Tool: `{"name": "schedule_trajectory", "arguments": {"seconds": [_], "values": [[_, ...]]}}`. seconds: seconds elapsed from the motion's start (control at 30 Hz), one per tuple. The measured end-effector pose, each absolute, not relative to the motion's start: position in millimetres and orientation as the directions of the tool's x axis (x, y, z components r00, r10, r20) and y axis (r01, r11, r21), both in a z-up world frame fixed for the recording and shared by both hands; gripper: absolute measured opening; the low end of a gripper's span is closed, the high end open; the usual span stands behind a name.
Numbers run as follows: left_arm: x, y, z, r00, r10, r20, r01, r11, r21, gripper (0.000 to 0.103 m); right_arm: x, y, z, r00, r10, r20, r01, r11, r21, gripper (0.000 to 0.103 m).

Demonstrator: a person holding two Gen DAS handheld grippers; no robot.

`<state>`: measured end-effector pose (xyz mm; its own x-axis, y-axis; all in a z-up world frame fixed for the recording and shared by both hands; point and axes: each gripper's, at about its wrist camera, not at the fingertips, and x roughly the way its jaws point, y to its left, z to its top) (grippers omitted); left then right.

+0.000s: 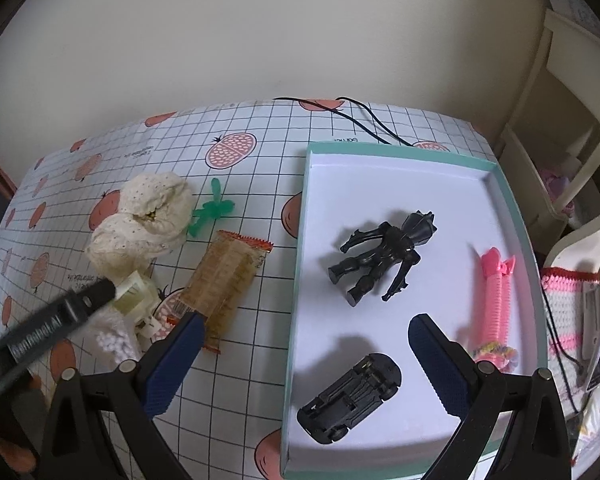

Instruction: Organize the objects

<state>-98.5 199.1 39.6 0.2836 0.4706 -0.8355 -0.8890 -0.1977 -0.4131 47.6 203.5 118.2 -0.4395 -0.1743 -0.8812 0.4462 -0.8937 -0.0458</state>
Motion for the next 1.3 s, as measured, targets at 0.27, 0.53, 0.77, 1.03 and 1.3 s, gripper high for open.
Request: {"name": "schedule_trajectory", "arguments": {"seconds": [0.27,0.53,0.77,1.03,1.3], "values": [[-90.2,197.5,23.1,0.288,0.392,-0.874,-0.911,-0.168,-0.376,0.097,44.7,196.5,111.1,-0.445,-0.206,-0.872,0.446,-0.895,-0.016,0.103],[-92.7,191.0,27.4,0.266,0.362,-0.894,-0.935,-0.130,-0.331,0.100,48.0,182.4,105.4,-0.434,-0.258,-0.864,0.478,-0.878,0.022,0.103],[-89.4,186.3,23.8,0.255,0.314,-0.915,-0.951,-0.091,-0.296,0.100,49.5,172.0,105.0,-0.439,-0.282,-0.853,0.500,-0.865,0.028,0.103],[-82.9,180.7,19.7,0.255,0.258,-0.932,-0.962,-0.029,-0.271,0.100,50.1,161.2,91.5,-0.397,-0.296,-0.869,0.528,-0.848,0.047,0.100],[-81.7,176.5,21.0,0.255,0.237,-0.937,-0.965,-0.002,-0.263,0.089,51.3,153.2,79.9,-0.367,-0.301,-0.881,0.546,-0.836,0.058,0.083]]}}
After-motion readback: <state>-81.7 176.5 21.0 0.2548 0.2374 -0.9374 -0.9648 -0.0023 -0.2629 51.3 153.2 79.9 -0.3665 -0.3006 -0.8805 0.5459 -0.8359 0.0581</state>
